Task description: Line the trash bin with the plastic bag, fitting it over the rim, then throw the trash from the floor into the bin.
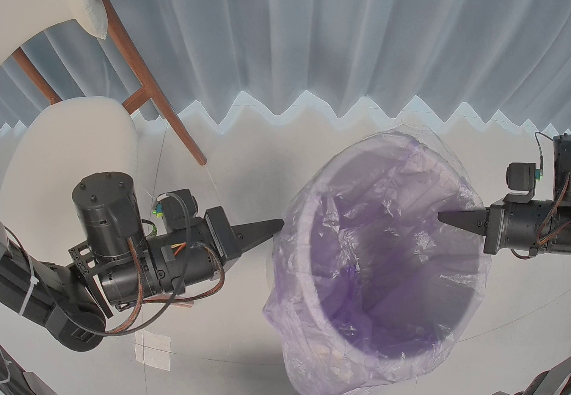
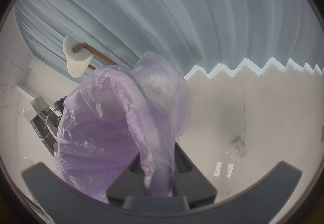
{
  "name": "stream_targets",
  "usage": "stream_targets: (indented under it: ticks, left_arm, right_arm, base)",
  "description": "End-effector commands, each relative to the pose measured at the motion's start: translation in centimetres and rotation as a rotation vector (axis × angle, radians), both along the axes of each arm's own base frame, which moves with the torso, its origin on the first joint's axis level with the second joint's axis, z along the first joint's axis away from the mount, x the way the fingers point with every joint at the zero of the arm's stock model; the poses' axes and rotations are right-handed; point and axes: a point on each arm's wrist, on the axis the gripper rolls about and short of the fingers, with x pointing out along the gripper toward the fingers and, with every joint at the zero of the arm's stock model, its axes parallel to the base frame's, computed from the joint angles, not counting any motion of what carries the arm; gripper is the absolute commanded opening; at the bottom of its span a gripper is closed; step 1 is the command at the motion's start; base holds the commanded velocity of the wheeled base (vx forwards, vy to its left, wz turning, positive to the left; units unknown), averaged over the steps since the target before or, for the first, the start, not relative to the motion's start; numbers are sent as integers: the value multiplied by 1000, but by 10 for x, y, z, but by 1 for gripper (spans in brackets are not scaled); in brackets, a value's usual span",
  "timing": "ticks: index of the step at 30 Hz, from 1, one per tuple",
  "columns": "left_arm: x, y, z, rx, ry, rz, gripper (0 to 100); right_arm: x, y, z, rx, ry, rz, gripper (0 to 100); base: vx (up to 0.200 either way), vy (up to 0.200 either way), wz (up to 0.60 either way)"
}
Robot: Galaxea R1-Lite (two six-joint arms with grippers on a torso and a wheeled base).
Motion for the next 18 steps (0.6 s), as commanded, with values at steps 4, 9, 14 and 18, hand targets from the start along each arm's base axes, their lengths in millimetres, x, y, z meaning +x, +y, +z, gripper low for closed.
stream_targets:
  ticks: [4,9,14,18]
  left_arm:
    - [0,2,-5,14,22,6,0]
    - [-10,11,-18,52,53,9,0]
    - [-14,24,-36,139,61,58,0]
    - [-11,24,-43,188,41,92,0]
  right_arm:
    - [-3,-1,8,24,-24,2,0]
    - [-6,-2,7,28,-18,-2,0]
    - [-3,-1,12,39,-30,-4,0]
    - [-2,-1,12,37,-29,-5,0]
  base:
    - [0,0,0]
    - [0,0,0]
    - [0,0,0]
    - [0,0,0]
